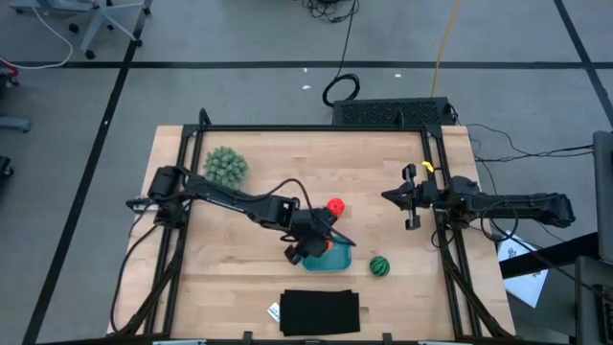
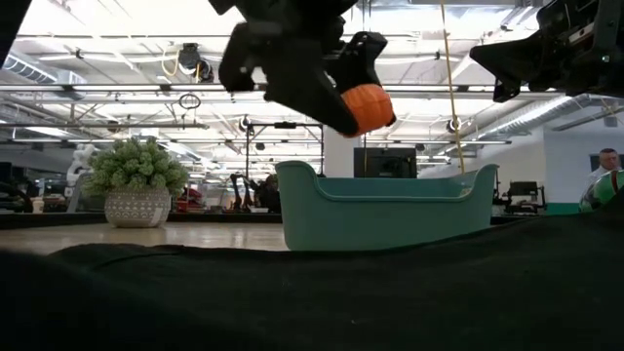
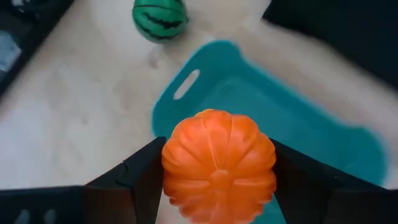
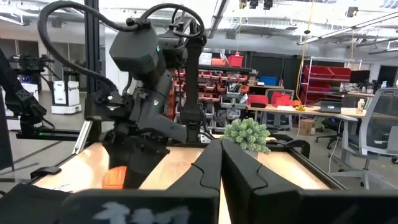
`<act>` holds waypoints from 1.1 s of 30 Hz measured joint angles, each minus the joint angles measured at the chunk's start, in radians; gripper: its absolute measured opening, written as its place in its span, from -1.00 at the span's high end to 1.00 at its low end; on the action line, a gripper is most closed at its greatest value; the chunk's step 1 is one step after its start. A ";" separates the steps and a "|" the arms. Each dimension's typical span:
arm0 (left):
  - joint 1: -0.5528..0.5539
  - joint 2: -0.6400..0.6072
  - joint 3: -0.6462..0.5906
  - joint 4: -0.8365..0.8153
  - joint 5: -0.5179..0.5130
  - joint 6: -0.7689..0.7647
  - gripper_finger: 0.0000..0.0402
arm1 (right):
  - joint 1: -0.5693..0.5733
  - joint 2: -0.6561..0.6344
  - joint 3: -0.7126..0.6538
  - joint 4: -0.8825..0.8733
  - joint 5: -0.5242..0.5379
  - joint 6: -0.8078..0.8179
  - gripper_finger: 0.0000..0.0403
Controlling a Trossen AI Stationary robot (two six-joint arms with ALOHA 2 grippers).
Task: Pick and placing Produce into tupperware
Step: Put the tangerine in the blue bin
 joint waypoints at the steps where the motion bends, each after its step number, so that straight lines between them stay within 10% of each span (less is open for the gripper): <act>1: 0.000 0.000 0.000 0.001 -0.006 0.030 -0.21 | 0.000 0.000 0.000 -0.002 0.000 0.000 1.00; 13: -0.005 0.000 0.000 0.079 0.050 0.132 -0.21 | 0.000 0.002 0.000 -0.006 0.000 0.000 1.00; 22: -0.017 -0.001 0.034 0.049 0.046 -0.282 -0.21 | 0.000 0.002 0.000 -0.006 0.000 0.000 1.00; 33: -0.070 -0.002 0.050 -0.005 -0.198 -0.661 -0.21 | 0.000 0.002 0.000 -0.006 0.000 0.000 1.00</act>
